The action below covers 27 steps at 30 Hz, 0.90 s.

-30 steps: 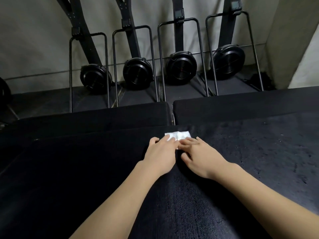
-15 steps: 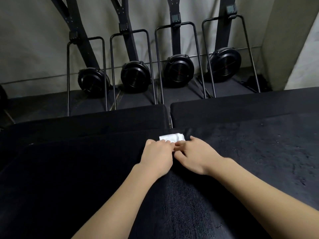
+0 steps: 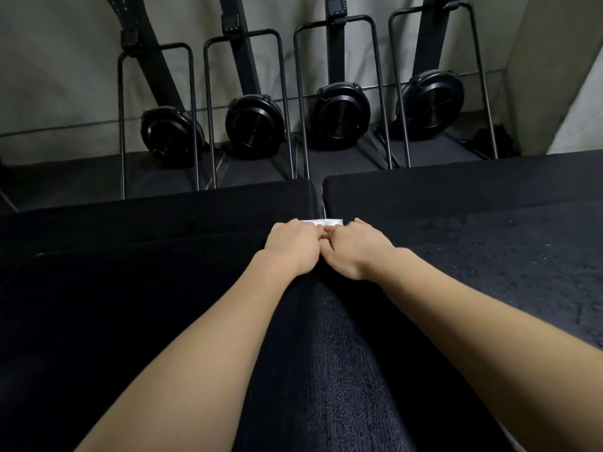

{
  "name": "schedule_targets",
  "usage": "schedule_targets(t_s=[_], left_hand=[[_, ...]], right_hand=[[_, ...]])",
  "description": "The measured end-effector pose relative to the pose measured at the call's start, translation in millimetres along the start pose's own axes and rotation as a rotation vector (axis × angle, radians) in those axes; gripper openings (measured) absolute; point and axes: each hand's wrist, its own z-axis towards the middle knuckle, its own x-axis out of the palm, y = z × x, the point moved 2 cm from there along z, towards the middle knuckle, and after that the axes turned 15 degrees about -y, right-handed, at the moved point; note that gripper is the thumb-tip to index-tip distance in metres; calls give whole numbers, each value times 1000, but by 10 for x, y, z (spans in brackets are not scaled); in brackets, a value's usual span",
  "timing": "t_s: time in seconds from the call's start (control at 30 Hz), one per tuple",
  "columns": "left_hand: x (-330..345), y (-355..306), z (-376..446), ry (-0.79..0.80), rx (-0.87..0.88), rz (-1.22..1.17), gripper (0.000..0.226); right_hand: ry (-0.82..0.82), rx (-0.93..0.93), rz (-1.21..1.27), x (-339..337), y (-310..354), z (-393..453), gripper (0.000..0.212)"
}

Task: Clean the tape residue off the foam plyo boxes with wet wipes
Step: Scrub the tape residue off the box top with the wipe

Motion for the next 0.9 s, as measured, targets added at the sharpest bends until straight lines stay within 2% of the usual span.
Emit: schedule_targets(t_s=[0.13, 0.3, 0.5, 0.6, 0.7, 0.8, 0.9], left_hand=[[-50, -169, -228, -34, 46, 29, 37], [-254, -472, -713, -14, 51, -51, 41], [-486, -753, -1312, -22, 62, -14, 32], [-530, -807, -1512, -77, 71, 1, 25], [-475, -722, -1561, -104, 58, -86, 33], [-448, -635, -1504, -41, 18, -163, 49], [-547, -712, -1572, -9, 2, -128, 46]], right_hand=[[7, -24, 38, -42, -64, -273, 49], [26, -41, 115, -141, -88, -849, 70], [30, -82, 127, -328, 81, -1530, 68], [23, -140, 90, -336, 162, -1703, 78], [23, -151, 71, -310, 160, -1674, 79], [61, -106, 78, -271, 130, -1569, 69], [78, -83, 44, -280, 177, -1615, 80]])
